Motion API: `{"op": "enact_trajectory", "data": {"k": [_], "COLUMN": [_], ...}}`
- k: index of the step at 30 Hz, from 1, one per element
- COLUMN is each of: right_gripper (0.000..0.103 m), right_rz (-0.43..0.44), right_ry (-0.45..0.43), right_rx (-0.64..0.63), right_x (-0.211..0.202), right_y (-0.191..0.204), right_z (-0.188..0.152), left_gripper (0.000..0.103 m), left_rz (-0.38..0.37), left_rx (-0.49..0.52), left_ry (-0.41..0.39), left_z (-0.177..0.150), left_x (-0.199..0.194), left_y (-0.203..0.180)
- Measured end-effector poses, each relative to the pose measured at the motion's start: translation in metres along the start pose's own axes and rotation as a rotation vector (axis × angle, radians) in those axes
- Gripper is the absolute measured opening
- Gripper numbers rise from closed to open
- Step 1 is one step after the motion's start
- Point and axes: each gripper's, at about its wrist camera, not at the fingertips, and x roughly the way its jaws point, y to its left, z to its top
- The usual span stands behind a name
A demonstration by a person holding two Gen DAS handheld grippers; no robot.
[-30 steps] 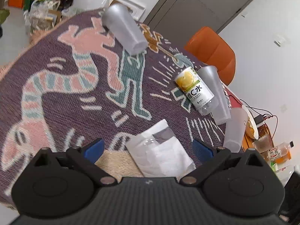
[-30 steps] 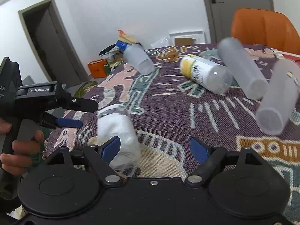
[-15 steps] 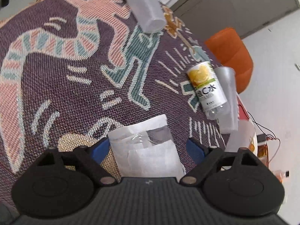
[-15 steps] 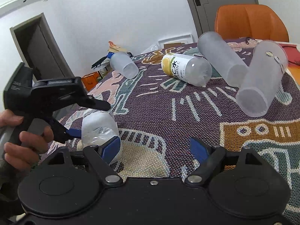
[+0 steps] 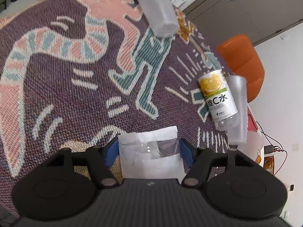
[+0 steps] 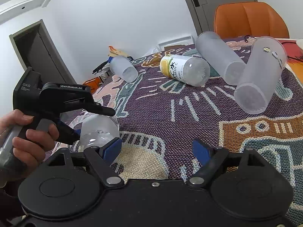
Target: Flip cup upright
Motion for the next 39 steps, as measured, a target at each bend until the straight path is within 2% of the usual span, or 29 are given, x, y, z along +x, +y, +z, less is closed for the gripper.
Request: {"op": "enact_trajectory", "data": {"k": [9, 17, 21, 29, 31, 33, 36, 39], "right_gripper": [0.082, 0.082, 0.082, 0.082, 0.082, 0.082, 0.083, 0.084], "right_rz": [-0.018, -0.05, -0.065, -0.093, -0.089, -0.09, -0.087, -0.085], "right_ry": [-0.037, -0.047, -0.047, -0.039, -0.045, -0.049, -0.06, -0.073], "right_rx": [-0.03, -0.052, -0.059, -0.05, -0.051, -0.04, -0.034, -0.043], "right_x": [-0.008, -0.01, -0.009, -0.01, -0.012, -0.016, -0.023, -0.03], "right_y": [0.013, 0.021, 0.023, 0.02, 0.02, 0.02, 0.024, 0.032], "right_z": [0.003, 0.0, -0.002, -0.008, -0.01, -0.01, -0.01, -0.01], "left_gripper": [0.066, 0.065, 0.066, 0.07, 0.075, 0.088, 0.094, 0.095], "left_rz": [-0.01, 0.062, 0.126, 0.148, 0.134, 0.113, 0.078, 0.049], "left_rx": [0.273, 0.542, 0.656, 0.733, 0.741, 0.747, 0.747, 0.737], "left_ry": [-0.191, -0.376, -0.387, -0.341, -0.334, -0.356, -0.39, -0.405], "left_z": [-0.02, -0.05, -0.061, -0.075, -0.078, -0.083, -0.087, -0.09], "left_x": [-0.038, -0.053, -0.048, -0.032, -0.036, -0.047, -0.066, -0.083], "left_y": [-0.027, -0.051, -0.062, -0.067, -0.066, -0.066, -0.064, -0.061]}}
